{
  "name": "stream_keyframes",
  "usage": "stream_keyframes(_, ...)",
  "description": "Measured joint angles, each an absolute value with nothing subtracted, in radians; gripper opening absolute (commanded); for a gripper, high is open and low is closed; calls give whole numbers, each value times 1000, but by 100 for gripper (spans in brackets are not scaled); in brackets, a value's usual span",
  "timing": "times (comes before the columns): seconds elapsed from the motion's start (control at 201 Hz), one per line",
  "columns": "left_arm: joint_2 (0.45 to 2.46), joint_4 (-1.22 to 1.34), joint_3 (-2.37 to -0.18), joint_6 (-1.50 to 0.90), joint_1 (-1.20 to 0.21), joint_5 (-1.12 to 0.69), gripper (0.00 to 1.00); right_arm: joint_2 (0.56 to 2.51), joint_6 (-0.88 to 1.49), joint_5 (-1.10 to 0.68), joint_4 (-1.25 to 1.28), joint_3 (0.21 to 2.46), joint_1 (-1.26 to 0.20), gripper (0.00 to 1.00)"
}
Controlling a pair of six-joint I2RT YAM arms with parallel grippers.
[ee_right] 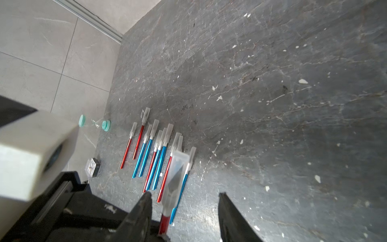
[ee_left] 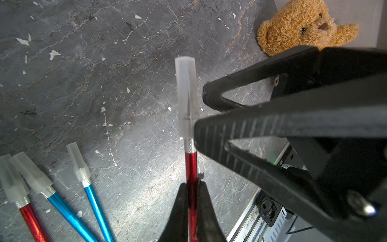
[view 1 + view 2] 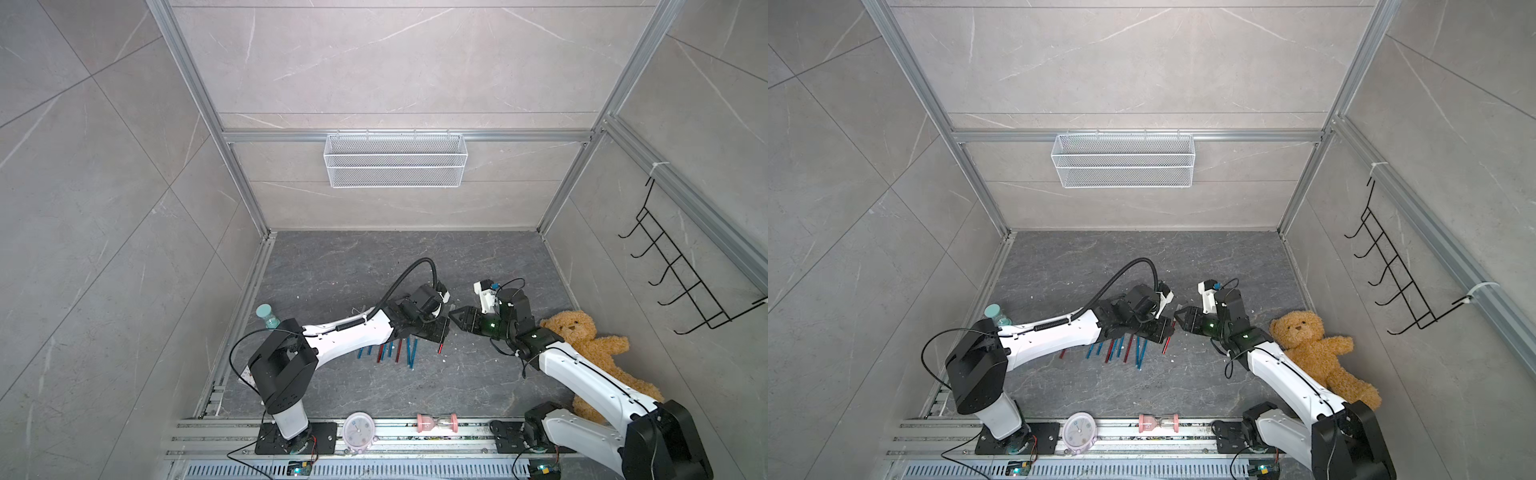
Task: Remove protective caps from carving knives
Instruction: Remove the protective sleeve from the carving knife.
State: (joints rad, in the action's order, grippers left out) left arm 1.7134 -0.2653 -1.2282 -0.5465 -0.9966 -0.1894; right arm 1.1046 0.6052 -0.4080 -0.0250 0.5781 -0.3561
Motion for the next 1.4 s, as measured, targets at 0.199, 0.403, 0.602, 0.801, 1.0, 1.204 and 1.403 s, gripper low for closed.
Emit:
stream_keyframes(0.199,1713,-265,-1229,-546,-997,-191,0,1131,629,-396,-3,604,-362,38)
stream_keyframes(0.403,1713,-265,-1231,-546,-997,-192,0,1156,649,-395,20,608,-372,29)
stream_keyframes(0.602,1714,-269,-1244,-546,-997,-191,0,1174,664,-396,33,608,-381,24)
stream_keyframes(0.801,1715,-269,-1248,-545,-997,-191,0,1175,686,-398,52,609,-382,16)
stream_keyframes(1.0,1725,-271,-1253,-539,-995,-191,0,1182,708,-403,65,609,-386,10)
stream_keyframes(1.204,1727,-272,-1255,-535,-994,-191,0,1183,723,-393,65,609,-386,3)
stream_keyframes(1.403,1736,-272,-1261,-530,-994,-190,0,1183,742,-379,65,609,-386,2)
